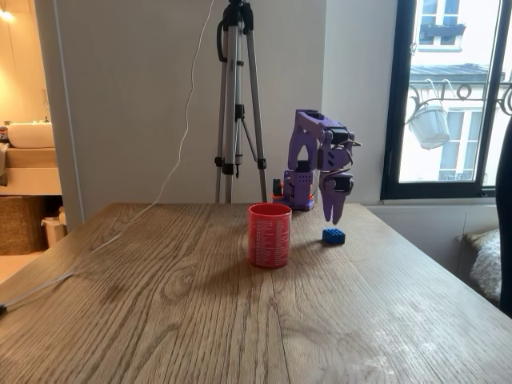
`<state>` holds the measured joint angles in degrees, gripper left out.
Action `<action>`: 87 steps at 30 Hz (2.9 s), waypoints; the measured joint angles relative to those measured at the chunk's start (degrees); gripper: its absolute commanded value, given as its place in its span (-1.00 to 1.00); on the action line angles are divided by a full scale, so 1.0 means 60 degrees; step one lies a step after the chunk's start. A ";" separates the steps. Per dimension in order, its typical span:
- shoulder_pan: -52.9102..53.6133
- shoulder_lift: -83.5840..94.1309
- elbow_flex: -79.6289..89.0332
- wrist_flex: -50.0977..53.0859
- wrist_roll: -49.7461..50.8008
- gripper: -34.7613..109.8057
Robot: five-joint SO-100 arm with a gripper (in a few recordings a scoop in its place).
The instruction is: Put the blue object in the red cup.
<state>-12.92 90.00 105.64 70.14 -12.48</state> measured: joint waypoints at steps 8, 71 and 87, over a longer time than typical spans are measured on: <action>-0.0059 -0.0176 -0.0176 -0.0044 -0.0366 0.12; 0.0557 -0.0088 -0.2710 0.1523 0.2212 -0.51; 0.2563 0.2227 -0.5171 -0.0747 0.1348 -0.51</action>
<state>2.46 103.36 74.62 65.65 -4.39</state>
